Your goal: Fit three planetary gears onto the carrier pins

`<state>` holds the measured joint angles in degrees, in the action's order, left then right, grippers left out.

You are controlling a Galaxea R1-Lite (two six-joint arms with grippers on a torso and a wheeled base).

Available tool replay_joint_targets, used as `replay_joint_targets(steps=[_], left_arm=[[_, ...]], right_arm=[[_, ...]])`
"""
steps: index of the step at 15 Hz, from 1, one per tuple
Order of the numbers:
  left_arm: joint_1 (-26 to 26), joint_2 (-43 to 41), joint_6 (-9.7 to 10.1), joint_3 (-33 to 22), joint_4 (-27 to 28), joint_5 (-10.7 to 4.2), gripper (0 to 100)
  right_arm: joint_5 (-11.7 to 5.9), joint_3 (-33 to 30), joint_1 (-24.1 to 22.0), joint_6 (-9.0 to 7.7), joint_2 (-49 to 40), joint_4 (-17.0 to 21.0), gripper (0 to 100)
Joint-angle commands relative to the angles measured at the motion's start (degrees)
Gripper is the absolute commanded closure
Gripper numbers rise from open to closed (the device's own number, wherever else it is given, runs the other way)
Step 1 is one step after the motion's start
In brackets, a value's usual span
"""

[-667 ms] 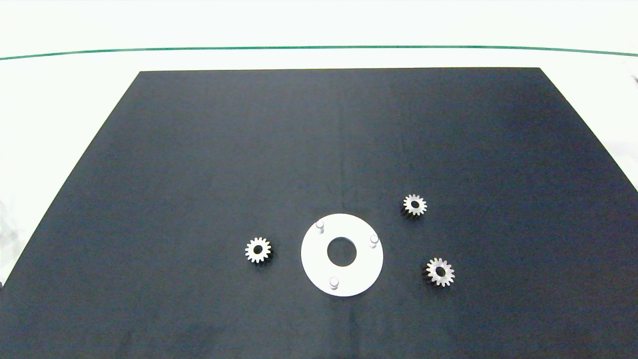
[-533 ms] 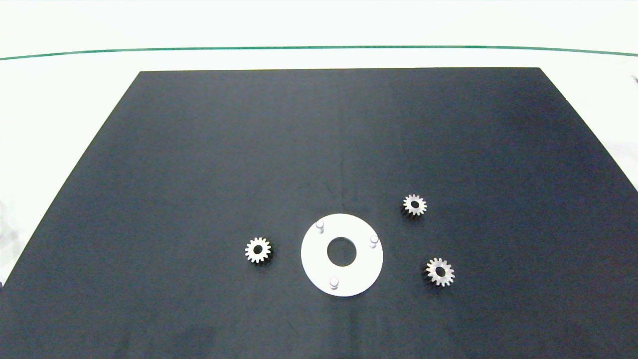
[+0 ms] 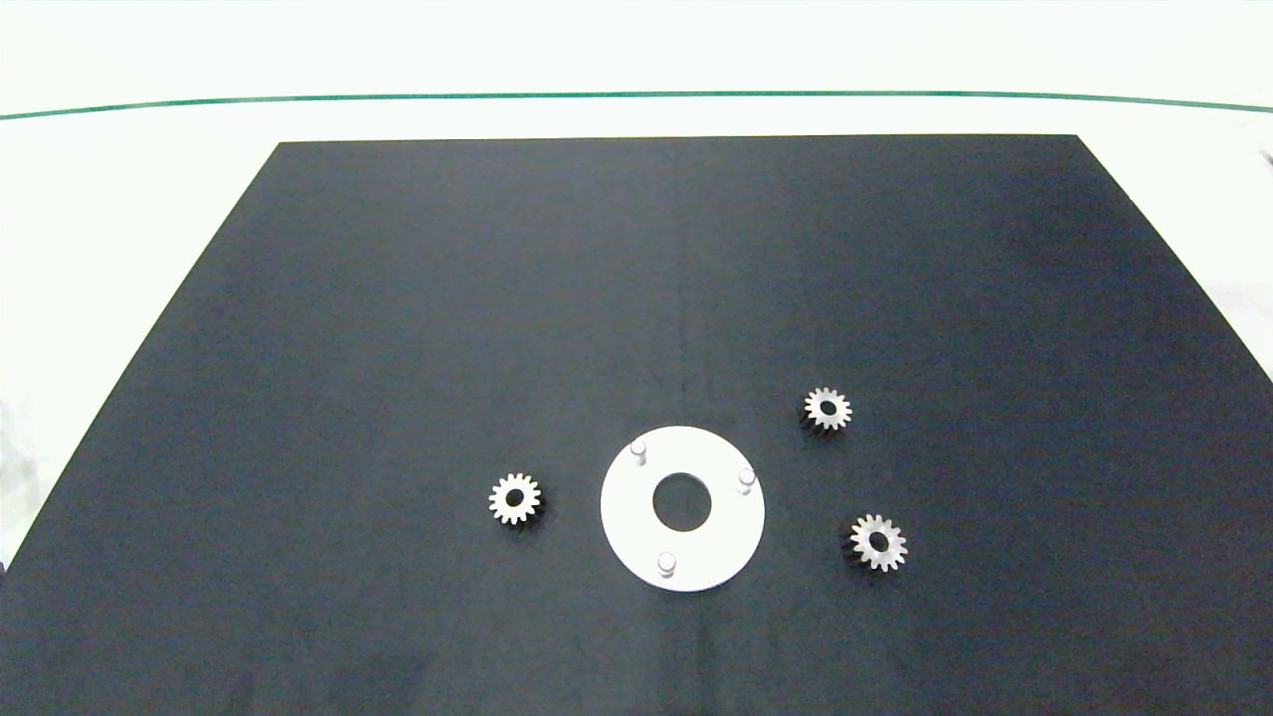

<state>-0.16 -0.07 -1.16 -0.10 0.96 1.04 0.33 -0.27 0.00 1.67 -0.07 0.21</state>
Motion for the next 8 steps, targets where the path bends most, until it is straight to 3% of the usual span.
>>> replay_joint_targets(steps=[1,8], left_arm=[[-0.02,0.07,0.02,0.01,0.0,-0.07,0],[-0.02,0.07,0.19,-0.17,0.0,-0.77,0]], right_arm=[[0.02,0.0,0.0,0.0,0.07,-0.03,0],[0.02,0.0,0.0,-0.09,0.07,0.06,0]])
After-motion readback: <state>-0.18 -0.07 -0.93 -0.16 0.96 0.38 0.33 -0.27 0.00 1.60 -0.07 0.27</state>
